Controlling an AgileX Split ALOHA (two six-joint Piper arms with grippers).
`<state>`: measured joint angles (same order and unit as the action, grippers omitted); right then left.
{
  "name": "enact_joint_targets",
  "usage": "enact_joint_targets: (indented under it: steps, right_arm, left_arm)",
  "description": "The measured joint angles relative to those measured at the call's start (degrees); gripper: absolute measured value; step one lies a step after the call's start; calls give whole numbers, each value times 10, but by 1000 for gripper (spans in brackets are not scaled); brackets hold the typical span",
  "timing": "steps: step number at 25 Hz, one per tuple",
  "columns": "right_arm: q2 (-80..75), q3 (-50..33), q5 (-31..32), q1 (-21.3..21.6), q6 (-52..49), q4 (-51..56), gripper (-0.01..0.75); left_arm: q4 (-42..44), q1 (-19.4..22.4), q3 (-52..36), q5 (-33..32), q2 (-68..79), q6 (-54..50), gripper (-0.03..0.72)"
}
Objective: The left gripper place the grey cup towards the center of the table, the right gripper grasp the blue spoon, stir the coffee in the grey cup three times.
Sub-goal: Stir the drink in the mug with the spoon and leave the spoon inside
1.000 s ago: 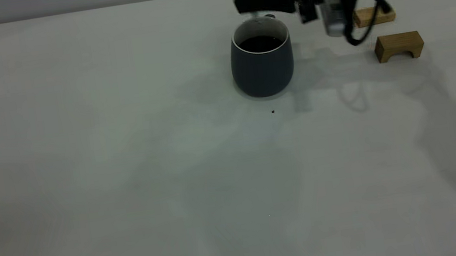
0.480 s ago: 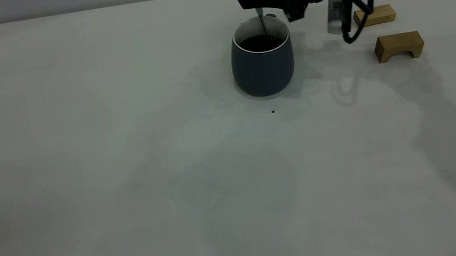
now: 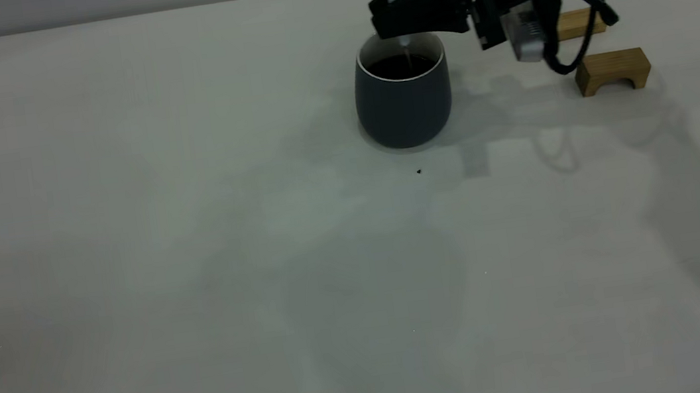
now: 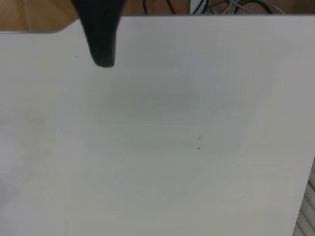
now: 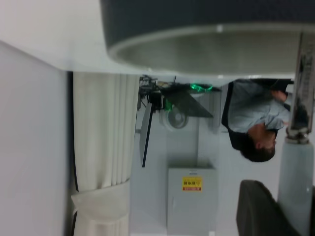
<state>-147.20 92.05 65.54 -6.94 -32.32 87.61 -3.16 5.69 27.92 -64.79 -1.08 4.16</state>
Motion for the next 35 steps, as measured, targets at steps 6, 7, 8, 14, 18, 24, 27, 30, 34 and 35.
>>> enact_joint_targets:
  steps: [6,7,8,14,18,24,27,30,34,35]
  right_arm:
    - [0,2,-38,-28,-1,115,128]
    - [0,2,-62,-30,-1,122,128]
    - [0,2,-83,-30,-1,125,128]
    - [0,2,-157,-19,-1,130,128]
    - [0,2,-116,0,-1,92,128]
    - [0,2,-4,18,-1,7,128]
    - [0,2,0,18,-1,-23,128]
    - [0,2,2,18,-1,-41,128]
    - [0,2,2,18,-1,-45,128]
    - [0,2,2,18,-1,-44,128]
  left_arm:
    - [0,0,0,0,0,0,585]
    - [0,0,0,0,0,0,585]
    - [0,0,0,0,0,0,585]
    - [0,0,0,0,0,-1,585]
    - [0,0,0,0,0,-1,585]
    - [0,0,0,0,0,-1,585]
    - [0,0,0,0,0,-1,585]
    - [0,0,0,0,0,-1,585]
    - [0,0,0,0,0,-1,585]
    - [0,0,0,0,0,-1,585]
